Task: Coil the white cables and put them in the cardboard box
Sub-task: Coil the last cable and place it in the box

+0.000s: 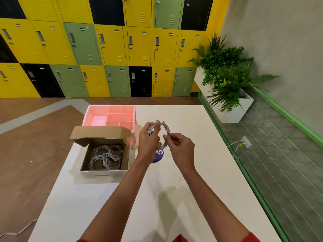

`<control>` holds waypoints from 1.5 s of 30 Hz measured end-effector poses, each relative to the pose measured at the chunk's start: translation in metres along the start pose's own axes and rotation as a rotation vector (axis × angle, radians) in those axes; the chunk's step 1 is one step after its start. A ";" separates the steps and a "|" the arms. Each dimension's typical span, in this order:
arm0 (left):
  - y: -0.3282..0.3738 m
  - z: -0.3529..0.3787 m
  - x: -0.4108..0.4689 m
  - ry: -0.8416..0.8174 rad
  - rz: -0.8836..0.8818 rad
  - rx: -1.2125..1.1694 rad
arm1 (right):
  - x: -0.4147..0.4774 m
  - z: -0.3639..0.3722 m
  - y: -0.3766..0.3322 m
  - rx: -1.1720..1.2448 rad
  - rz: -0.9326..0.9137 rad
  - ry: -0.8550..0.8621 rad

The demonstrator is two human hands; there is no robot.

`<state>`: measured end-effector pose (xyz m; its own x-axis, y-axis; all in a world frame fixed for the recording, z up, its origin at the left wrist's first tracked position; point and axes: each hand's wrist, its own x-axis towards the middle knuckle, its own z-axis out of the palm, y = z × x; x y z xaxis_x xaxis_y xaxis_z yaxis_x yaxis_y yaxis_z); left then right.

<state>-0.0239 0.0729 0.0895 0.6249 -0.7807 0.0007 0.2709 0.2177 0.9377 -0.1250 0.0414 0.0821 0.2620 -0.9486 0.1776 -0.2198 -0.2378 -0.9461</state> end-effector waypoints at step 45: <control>-0.018 0.007 -0.006 0.158 0.055 0.127 | 0.014 -0.002 0.009 0.329 0.208 -0.346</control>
<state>-0.0378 0.0690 0.0749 0.7458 -0.6661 0.0082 0.1446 0.1740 0.9741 -0.1252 0.0255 0.0770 0.5516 -0.8311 -0.0708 -0.0082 0.0795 -0.9968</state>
